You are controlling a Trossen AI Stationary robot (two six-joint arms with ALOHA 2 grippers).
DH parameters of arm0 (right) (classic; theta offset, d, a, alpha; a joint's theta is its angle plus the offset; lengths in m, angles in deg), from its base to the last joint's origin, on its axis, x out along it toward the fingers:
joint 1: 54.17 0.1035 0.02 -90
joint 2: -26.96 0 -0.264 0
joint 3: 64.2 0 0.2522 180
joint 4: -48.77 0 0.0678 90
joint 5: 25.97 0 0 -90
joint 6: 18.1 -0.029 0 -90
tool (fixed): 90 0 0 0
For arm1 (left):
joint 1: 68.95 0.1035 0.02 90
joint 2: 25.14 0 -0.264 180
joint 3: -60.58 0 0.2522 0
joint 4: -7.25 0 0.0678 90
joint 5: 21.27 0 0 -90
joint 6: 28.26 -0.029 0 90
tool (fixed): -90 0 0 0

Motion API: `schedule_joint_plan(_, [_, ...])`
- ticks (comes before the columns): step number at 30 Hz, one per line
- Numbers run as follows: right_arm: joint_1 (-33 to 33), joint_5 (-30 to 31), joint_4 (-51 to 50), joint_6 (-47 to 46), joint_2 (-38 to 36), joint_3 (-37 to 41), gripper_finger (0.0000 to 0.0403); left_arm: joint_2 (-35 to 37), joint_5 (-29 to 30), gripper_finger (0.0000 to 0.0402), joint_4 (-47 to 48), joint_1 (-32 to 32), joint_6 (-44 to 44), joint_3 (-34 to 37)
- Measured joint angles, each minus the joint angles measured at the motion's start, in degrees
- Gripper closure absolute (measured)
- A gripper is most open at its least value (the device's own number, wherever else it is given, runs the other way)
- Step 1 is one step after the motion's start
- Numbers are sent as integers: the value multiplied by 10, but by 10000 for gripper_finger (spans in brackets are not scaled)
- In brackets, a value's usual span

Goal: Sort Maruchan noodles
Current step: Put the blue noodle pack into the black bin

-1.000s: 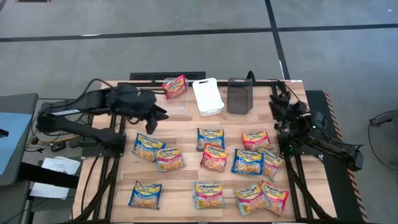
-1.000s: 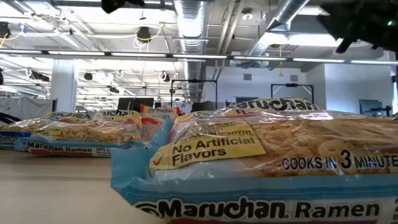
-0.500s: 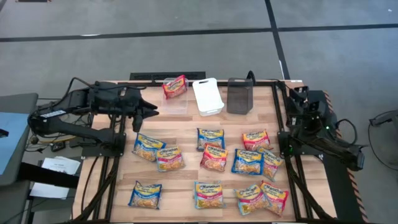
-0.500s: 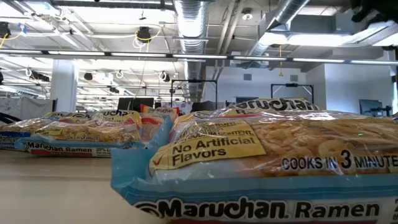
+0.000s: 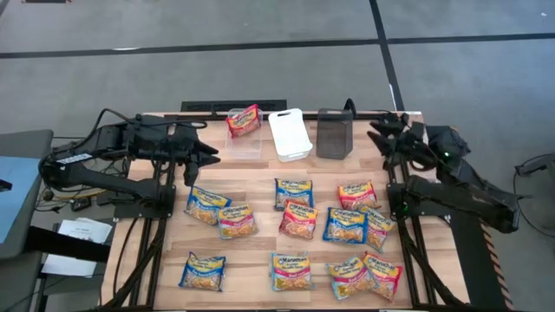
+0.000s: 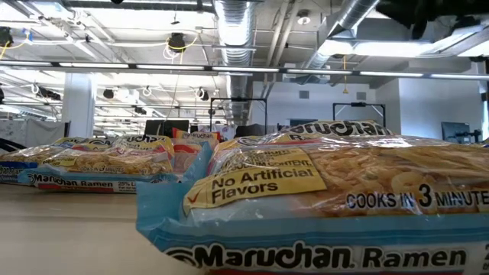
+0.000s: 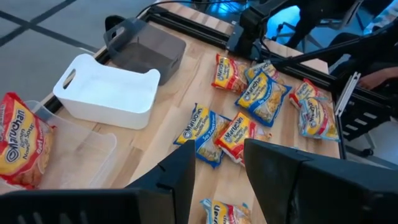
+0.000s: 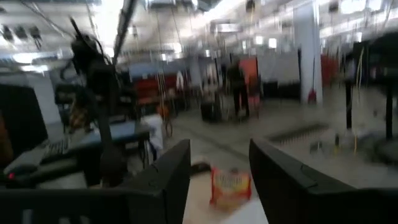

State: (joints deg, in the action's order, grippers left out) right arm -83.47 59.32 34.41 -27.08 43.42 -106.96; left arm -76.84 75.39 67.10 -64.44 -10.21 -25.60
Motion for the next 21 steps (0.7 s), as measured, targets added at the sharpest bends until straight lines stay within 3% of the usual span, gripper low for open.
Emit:
schedule_joint_plan(11, [0, -24, -245, -113, 119, -84, 164, 0, -2, 278, 0, 0, 0, 0])
schedule_joint_plan(21, [1, -180, -338, -198, 206, -86, 163, 0, -2, 278, 1, 0, 0, 0])
